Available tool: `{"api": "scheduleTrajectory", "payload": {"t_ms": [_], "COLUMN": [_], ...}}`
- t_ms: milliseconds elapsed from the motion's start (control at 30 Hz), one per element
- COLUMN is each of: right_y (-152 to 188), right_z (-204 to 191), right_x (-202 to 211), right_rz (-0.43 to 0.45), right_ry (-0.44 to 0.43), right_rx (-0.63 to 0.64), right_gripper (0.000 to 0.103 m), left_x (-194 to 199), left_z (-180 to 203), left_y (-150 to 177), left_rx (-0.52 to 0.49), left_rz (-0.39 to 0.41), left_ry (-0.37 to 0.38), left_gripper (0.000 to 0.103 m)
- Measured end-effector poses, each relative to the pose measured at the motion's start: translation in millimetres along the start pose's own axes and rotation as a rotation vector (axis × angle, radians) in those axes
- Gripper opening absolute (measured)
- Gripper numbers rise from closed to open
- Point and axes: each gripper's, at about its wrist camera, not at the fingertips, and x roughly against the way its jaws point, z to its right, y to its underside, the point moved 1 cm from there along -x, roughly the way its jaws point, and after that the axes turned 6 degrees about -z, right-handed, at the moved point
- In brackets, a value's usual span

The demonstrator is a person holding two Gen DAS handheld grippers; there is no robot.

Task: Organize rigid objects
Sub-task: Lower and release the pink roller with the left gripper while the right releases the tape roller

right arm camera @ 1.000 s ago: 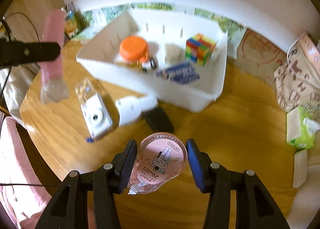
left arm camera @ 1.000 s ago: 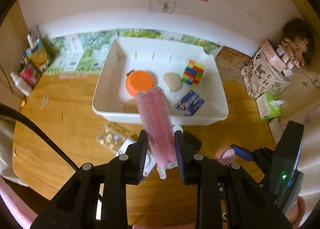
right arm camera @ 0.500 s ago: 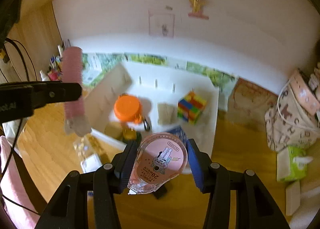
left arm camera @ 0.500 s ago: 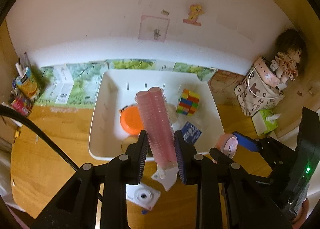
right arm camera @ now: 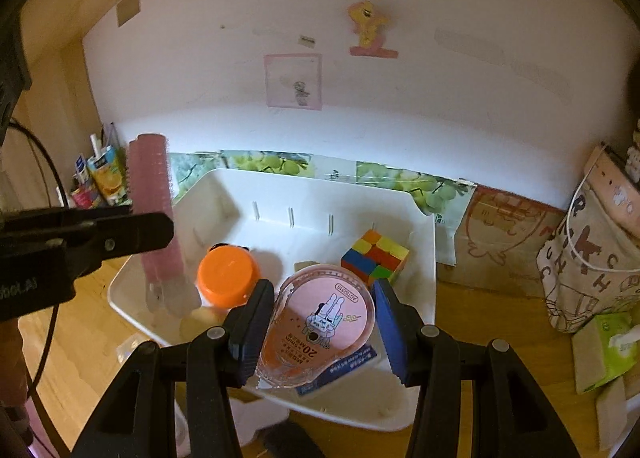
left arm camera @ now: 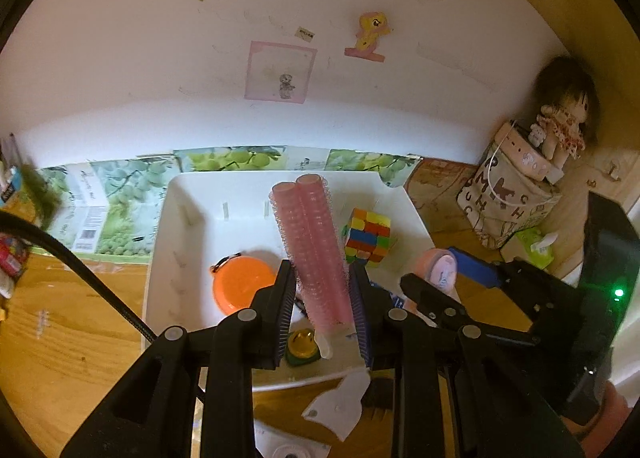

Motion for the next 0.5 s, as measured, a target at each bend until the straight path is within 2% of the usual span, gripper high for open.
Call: {"api": "scheduleTrajectory", "payload": {"t_ms": [100, 367, 400, 500], "right_y": [1.1, 3.6, 3.6, 4.1], "right_z": [5.9, 15.2, 15.6, 15.8], "right_x": [-11.5, -28.5, -28.6, -28.7], "right_rz": [-0.002, -0.021, -0.018, -0.023], "right_ry": [-0.004, -0.017, -0.020, -0.024], "right_rx": [-0.020, -0.055, -0.057, -0.059], "right_gripper": [0.051, 0.052, 0.052, 0.053], "left_x": [-7.7, -27.5, -28.5, -30.4], "left_z": [-3.9, -11.8, -12.3, -13.1], "left_y": [-1.3, -2.6, -2.3, -1.5], "left_rx": [0.012, 0.048, 0.051, 0.071], "left_rz": [0.019, 0.011, 0.009, 0.003], "left_ry": [0.018, -0.002, -0.007, -0.022], "left_gripper": [0.029, 0.032, 0.034, 0.049]}}
